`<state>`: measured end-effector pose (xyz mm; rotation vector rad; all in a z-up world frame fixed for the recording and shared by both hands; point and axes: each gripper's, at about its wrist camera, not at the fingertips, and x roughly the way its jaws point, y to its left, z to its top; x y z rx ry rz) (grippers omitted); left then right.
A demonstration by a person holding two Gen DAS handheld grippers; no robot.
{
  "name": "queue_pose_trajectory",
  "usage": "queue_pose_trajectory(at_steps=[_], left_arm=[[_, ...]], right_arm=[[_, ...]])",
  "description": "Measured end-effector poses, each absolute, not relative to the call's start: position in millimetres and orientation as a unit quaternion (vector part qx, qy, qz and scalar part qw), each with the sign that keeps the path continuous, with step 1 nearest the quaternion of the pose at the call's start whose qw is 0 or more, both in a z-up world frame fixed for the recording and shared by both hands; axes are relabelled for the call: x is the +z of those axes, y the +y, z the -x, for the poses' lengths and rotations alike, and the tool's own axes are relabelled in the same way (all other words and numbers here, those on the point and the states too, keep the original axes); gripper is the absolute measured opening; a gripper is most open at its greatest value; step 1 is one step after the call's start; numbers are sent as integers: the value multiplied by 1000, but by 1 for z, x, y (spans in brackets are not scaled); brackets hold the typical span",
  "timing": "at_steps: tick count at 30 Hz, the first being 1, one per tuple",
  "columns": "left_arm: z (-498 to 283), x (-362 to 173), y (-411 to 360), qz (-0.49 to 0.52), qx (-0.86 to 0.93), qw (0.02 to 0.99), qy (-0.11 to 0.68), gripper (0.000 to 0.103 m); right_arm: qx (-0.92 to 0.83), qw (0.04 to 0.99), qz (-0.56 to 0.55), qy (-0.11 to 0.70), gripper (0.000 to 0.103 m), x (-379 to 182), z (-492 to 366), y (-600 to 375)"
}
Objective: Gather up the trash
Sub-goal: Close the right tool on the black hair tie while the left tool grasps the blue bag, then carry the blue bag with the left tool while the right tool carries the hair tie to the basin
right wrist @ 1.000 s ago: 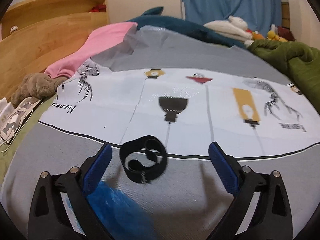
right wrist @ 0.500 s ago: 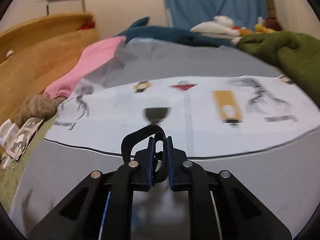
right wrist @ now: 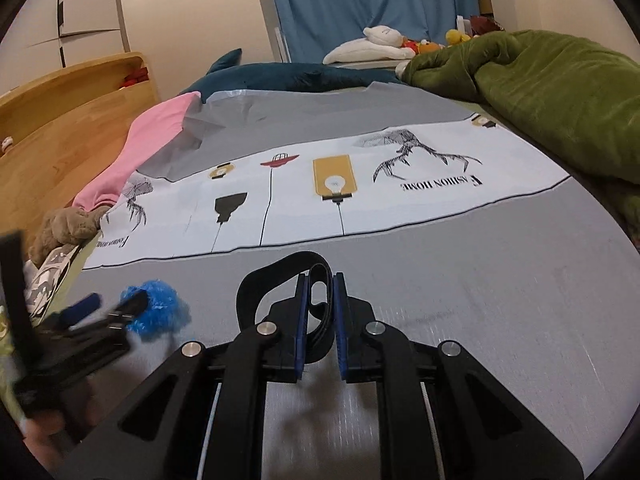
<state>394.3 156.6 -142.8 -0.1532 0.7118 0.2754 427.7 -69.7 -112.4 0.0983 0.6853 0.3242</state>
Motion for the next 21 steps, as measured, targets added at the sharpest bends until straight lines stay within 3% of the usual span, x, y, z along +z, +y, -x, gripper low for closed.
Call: queue_pose_trajectory(at_steps=[1,2,3,4,6,9,21], left_arm=[[-396,-146,157,75,133,923,354,84],[-398,-148,158,80,127,920,361,72],[-397,-148,159,86,119,921,362,56],[-395,-148,160,90,110,923,359,47],[-394,-147,158,87,89,926,356,16],[-391,-141,152,59,80,931,350,8],[-313,-71,120,43,20,948,315,7]], right_arm=[[160,928,-46,334,12,-112,-425,-71],[162,928,-44,334,12,-111,-424,-72],[163,928,-43,333,12,-110,-423,-72],[164,928,-40,332,12,-110,-422,-72],[164,929,-41,330,12,-110,-422,-74],[158,929,-50,332,12,-111,-418,-78],[165,933,-64,313,12,-68,-339,-103]])
